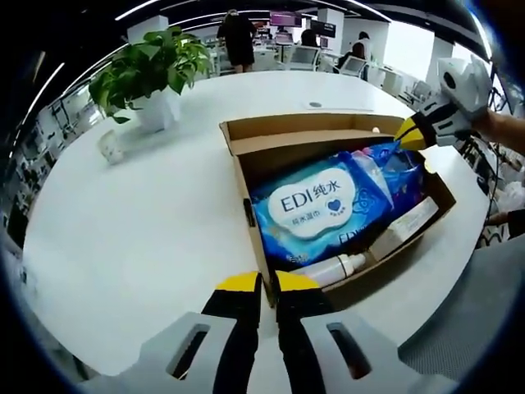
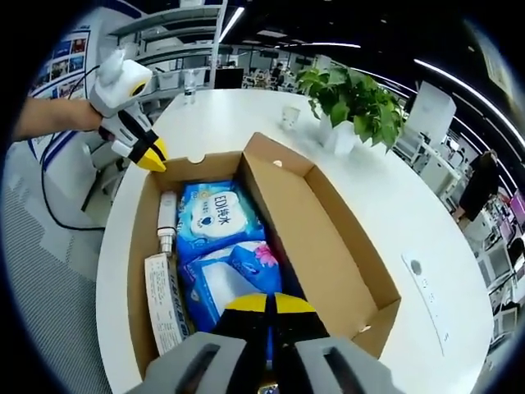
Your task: Operate the shoe box by opening the lid, removing the specified soft item, and placing it in the target area until the item is outside and the box remains undamaged.
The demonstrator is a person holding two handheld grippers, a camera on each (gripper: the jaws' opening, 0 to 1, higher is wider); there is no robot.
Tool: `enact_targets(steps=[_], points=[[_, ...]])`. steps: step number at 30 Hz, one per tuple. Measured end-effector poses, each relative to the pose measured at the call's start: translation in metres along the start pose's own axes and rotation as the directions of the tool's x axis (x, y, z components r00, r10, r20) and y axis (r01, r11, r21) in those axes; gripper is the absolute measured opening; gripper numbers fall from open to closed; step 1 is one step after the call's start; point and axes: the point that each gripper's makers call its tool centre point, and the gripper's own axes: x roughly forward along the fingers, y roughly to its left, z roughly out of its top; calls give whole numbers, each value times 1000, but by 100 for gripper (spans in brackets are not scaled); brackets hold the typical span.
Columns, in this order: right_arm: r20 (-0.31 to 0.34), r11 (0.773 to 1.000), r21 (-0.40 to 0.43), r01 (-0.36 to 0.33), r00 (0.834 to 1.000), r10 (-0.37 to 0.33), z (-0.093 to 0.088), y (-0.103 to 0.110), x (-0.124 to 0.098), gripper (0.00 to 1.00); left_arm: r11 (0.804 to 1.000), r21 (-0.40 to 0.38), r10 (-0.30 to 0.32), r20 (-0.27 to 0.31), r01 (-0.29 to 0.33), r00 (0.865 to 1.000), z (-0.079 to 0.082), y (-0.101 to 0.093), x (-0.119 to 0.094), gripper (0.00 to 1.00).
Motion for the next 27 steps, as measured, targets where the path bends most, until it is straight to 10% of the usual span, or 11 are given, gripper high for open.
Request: enact_targets(steps=[27], points=[[52, 1000, 9, -9, 999, 8, 21, -2, -14, 0, 1000, 2, 4, -9, -4, 1000, 1, -2, -1, 4]])
